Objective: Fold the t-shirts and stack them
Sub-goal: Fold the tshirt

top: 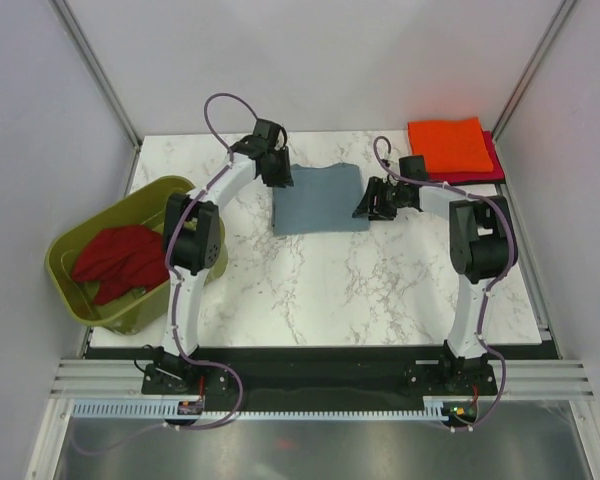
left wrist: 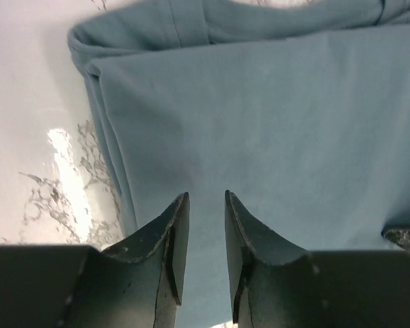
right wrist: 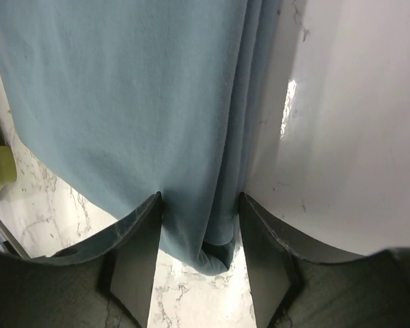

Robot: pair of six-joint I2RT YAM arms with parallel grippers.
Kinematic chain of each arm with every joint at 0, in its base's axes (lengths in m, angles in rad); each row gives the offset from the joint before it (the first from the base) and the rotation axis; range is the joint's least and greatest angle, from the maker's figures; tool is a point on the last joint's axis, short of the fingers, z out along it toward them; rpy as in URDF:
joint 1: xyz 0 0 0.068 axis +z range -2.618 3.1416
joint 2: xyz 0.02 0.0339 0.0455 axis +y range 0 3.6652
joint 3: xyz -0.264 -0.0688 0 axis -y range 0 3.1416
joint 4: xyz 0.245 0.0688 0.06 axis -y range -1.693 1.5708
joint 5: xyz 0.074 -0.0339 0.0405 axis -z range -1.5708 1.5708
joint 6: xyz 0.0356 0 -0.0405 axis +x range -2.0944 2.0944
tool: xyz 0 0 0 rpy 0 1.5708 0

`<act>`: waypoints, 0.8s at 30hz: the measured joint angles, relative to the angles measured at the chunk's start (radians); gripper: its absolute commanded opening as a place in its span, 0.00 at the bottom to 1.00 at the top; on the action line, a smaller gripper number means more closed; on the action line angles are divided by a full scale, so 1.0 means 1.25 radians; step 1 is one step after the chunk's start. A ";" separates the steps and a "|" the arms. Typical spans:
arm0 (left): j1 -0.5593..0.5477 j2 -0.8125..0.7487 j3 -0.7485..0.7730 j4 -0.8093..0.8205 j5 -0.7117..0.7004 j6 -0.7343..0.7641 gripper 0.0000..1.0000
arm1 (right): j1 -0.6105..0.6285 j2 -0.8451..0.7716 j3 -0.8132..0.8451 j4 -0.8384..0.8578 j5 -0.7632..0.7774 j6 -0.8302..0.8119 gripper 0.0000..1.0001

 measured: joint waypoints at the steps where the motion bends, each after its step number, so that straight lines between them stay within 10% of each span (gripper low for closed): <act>1: 0.003 0.016 0.022 0.002 -0.002 0.000 0.34 | 0.000 -0.003 -0.009 0.005 -0.002 0.002 0.52; 24: 0.049 0.184 0.202 0.005 0.007 0.000 0.39 | 0.035 -0.085 -0.134 0.083 0.108 0.129 0.09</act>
